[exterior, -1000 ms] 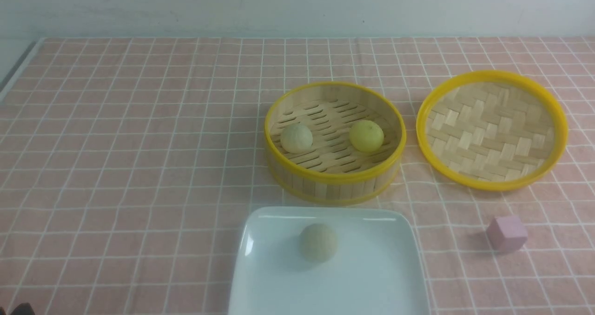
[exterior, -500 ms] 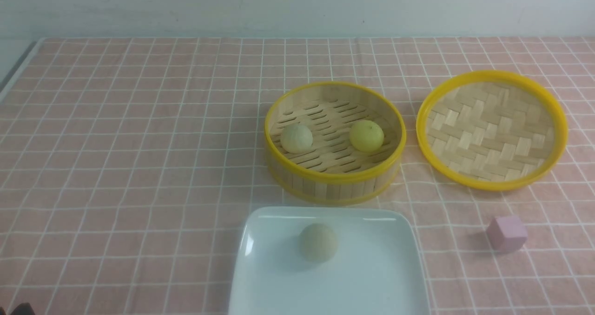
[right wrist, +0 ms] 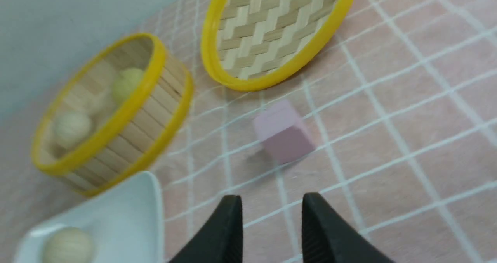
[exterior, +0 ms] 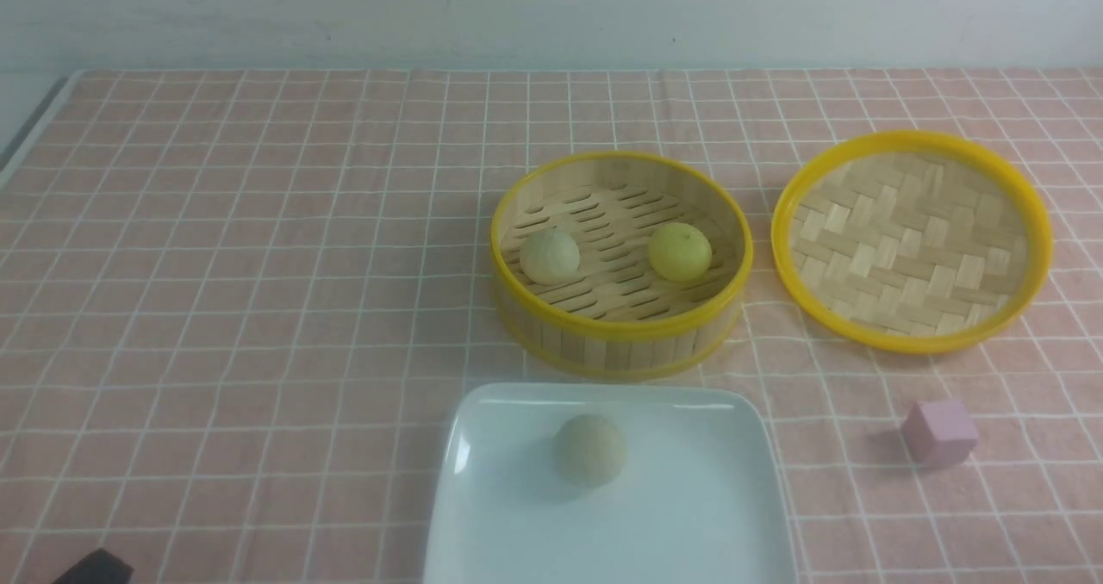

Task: Put the steamed buns into the plate on the pink tablecloth.
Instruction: 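Reach toward a bun in the bamboo steamer with the right gripper, then move the steamed bun from the bamboo steamer onto the white plate with the right gripper, then reach into the bamboo steamer and grasp a bun with the left gripper, then carry the bun from the bamboo steamer to the plate with the left gripper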

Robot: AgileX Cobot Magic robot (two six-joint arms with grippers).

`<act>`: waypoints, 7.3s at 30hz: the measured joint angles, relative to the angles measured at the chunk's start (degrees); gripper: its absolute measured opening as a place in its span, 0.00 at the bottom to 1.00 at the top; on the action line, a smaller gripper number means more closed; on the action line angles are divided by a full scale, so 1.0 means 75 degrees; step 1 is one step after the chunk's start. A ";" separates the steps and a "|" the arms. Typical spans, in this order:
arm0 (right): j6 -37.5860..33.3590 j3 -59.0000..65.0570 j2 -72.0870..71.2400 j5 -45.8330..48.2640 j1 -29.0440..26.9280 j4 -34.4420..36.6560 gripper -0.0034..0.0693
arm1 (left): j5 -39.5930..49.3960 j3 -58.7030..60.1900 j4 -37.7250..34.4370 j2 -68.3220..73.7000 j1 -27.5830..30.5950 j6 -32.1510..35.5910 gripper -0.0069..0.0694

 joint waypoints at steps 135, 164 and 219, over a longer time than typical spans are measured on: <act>-0.5091 -0.8392 0.8218 0.6513 0.3468 -0.1137 0.03 | 0.5156 -0.4654 0.0435 0.6872 0.0000 0.3107 0.23; -0.5099 -0.5031 0.5522 0.3779 0.3468 -0.1668 0.04 | 0.4965 -1.2915 0.1042 1.4500 -0.3881 0.3286 0.51; -0.5099 -0.5014 0.5513 0.3609 0.3468 -0.1560 0.10 | 0.4663 -0.9666 0.1208 1.2684 -0.3889 0.2223 0.13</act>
